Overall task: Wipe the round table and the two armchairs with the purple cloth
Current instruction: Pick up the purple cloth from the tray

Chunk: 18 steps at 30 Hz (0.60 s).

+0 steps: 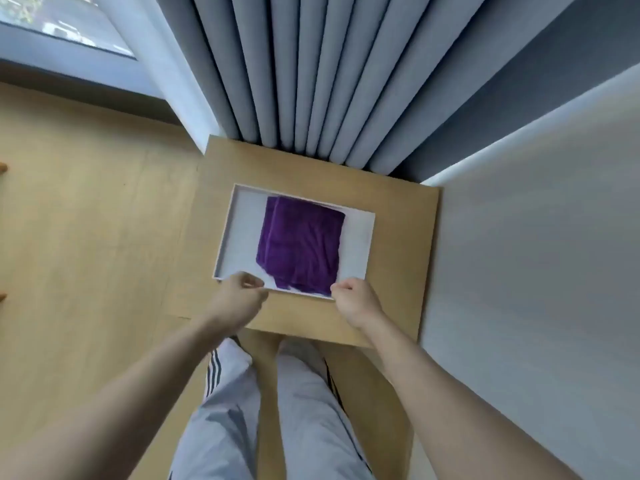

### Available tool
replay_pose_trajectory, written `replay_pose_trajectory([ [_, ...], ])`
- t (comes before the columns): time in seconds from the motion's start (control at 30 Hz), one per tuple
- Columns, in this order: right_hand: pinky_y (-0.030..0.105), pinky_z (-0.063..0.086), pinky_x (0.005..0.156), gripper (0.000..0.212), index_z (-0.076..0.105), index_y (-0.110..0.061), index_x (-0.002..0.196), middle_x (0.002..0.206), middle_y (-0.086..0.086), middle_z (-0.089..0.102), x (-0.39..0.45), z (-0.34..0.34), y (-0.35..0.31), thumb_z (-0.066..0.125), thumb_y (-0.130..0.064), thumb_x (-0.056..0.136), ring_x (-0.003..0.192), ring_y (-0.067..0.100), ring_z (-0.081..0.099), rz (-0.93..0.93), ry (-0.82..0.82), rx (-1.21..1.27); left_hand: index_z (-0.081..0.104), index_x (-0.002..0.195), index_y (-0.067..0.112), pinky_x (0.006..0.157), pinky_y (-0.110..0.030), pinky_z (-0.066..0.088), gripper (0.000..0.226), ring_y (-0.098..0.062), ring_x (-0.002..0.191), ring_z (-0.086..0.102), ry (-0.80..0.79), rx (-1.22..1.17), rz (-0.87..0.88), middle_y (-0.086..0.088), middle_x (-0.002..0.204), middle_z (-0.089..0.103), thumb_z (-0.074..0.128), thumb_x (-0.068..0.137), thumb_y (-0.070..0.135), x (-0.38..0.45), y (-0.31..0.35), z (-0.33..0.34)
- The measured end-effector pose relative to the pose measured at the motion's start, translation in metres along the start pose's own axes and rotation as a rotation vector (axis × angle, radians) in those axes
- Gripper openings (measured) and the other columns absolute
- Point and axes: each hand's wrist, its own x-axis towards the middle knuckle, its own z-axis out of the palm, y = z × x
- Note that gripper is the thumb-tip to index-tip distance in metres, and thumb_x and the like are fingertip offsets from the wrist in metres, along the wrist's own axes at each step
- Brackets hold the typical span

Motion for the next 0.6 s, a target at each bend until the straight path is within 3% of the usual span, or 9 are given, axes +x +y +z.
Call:
replay_pose_trajectory([
  [0.03, 0.036, 0.042, 0.053, 0.016, 0.065, -0.003, 0.089, 0.079, 0.01, 0.057, 0.017, 0.002, -0.003, 0.053, -0.012, 0.085, 0.065, 0.023, 0.051, -0.022, 0.042, 0.002, 0.06, 0.118, 0.009, 0.087, -0.039, 0.054, 0.029, -0.024, 0.092, 0.064, 0.046, 0.039, 0.035, -0.01, 0.109, 0.065, 0.057, 0.09, 0.012, 0.024, 0.004, 0.002],
  [0.07, 0.031, 0.041, 0.056, 0.022, 0.066, -0.008, 0.105, 0.091, 0.003, 0.06, 0.029, 0.003, -0.008, 0.055, -0.014, 0.087, 0.074, 0.018, 0.054, -0.018, 0.071, 0.007, 0.058, 0.123, 0.012, 0.088, -0.038, 0.055, 0.034, -0.023, 0.095, 0.063, 0.085, 0.093, 0.054, -0.006, 0.112, 0.064, 0.058, 0.088, 0.015, 0.042, 0.009, 0.001],
  [0.13, 0.024, 0.038, 0.068, 0.038, 0.058, -0.012, 0.125, 0.109, -0.004, 0.056, 0.053, 0.007, -0.018, 0.058, -0.017, 0.088, 0.093, 0.016, 0.055, -0.005, 0.109, 0.06, 0.059, 0.112, 0.018, 0.072, -0.024, 0.054, 0.027, -0.02, 0.085, 0.06, 0.098, 0.143, 0.071, 0.001, 0.102, 0.061, 0.059, 0.085, 0.016, 0.072, 0.021, 0.004],
  [0.2, 0.025, 0.04, 0.065, 0.033, 0.058, -0.014, 0.116, 0.112, -0.002, 0.06, 0.066, 0.021, -0.021, 0.061, -0.018, 0.083, 0.097, 0.021, 0.059, 0.002, 0.133, 0.092, 0.058, 0.096, 0.017, 0.057, -0.025, 0.053, 0.016, -0.021, 0.077, 0.063, 0.07, 0.207, 0.072, -0.003, 0.095, 0.062, 0.058, 0.08, 0.016, 0.088, 0.023, 0.018],
  [0.3, 0.022, 0.038, 0.054, 0.042, 0.058, -0.01, 0.12, 0.115, 0.004, 0.062, 0.073, 0.039, -0.03, 0.067, -0.023, 0.081, 0.083, 0.02, 0.06, 0.072, 0.19, 0.201, 0.051, 0.114, 0.01, 0.078, -0.043, 0.057, 0.038, -0.03, 0.095, 0.063, 0.112, 0.136, 0.035, -0.009, 0.115, 0.055, 0.061, 0.078, 0.017, 0.105, 0.017, 0.037],
  [0.37, 0.022, 0.044, 0.053, 0.038, 0.062, -0.009, 0.117, 0.109, 0.004, 0.069, 0.074, 0.045, -0.038, 0.069, -0.021, 0.082, 0.078, 0.018, 0.062, 0.107, 0.152, 0.308, 0.044, 0.121, 0.011, 0.073, -0.04, 0.056, 0.043, -0.028, 0.096, 0.061, 0.197, -0.036, -0.038, -0.003, 0.104, 0.054, 0.063, 0.082, 0.015, 0.11, 0.021, 0.045],
  [0.47, 0.031, 0.06, 0.055, 0.031, 0.066, -0.011, 0.108, 0.099, 0.007, 0.073, 0.053, 0.046, -0.056, 0.067, -0.018, 0.078, 0.083, 0.025, 0.071, 0.101, 0.0, 0.45, 0.053, 0.088, 0.016, 0.055, -0.031, 0.052, 0.011, -0.025, 0.076, 0.062, 0.167, -0.188, -0.069, 0.001, 0.078, 0.057, 0.06, 0.085, 0.01, 0.098, 0.029, 0.046],
  [0.53, 0.031, 0.058, 0.056, 0.026, 0.066, -0.013, 0.093, 0.085, 0.002, 0.072, 0.031, 0.041, -0.07, 0.063, -0.021, 0.069, 0.077, 0.023, 0.071, 0.048, -0.033, 0.49, 0.051, 0.068, 0.016, 0.044, -0.024, 0.044, 0.016, -0.017, 0.054, 0.056, 0.15, -0.269, -0.006, 0.0, 0.061, 0.056, 0.058, 0.081, 0.012, 0.079, 0.027, 0.04],
  [0.6, 0.031, 0.053, 0.059, 0.021, 0.064, -0.015, 0.082, 0.074, -0.001, 0.069, 0.001, 0.033, -0.085, 0.061, -0.024, 0.062, 0.072, 0.023, 0.068, 0.003, -0.068, 0.536, 0.048, 0.064, 0.017, 0.041, -0.021, 0.037, 0.017, -0.011, 0.045, 0.046, 0.173, -0.322, 0.034, 0.006, 0.053, 0.049, 0.054, 0.08, 0.018, 0.048, 0.025, 0.024],
])
